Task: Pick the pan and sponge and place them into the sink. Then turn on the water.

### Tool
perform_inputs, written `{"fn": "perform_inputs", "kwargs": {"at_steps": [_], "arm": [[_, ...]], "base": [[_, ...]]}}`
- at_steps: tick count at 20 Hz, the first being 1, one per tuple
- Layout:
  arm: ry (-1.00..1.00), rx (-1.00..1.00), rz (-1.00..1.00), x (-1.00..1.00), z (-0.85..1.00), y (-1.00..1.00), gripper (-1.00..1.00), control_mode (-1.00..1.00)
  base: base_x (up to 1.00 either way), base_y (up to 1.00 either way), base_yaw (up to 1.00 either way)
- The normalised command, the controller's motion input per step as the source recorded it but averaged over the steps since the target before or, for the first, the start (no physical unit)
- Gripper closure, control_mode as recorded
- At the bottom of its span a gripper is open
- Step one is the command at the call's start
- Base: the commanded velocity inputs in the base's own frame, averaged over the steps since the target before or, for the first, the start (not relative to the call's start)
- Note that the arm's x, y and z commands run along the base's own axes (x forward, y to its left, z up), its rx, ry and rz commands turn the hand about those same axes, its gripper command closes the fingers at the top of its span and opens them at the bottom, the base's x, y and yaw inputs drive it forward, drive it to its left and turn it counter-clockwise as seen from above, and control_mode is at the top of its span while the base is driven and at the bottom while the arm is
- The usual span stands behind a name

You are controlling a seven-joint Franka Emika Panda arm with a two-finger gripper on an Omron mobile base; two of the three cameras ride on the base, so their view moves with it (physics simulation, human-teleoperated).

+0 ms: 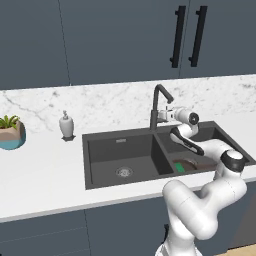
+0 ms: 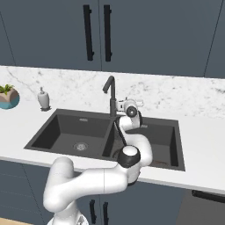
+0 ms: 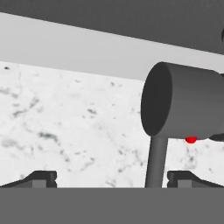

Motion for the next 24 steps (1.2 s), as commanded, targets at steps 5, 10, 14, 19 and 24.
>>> {"fn": "perform_inputs", "kwargs": {"at_steps": [5,10,14,19,24], "arm": [[0.00,0.00,0.00,0.00,0.00,0.34,-1.00,-1.00],[0.00,0.00,0.00,0.00,0.00,0.38,-1.00,-1.00],[0.00,0.00,-0.01,0.00,0.00,0.06,-1.00,-1.00],[0.00,0.00,-0.10,0.26,-0.06,-0.15,-1.00,-1.00],[0.00,0.00,-0.12,0.22,-0.05,-0.43,-1.00,-1.00]], "base": [[0.00,0.00,0.00],[0.00,0.00,0.00],[0.00,0.00,0.00],[0.00,0.00,0.00],[0.00,0.00,0.00]]}}
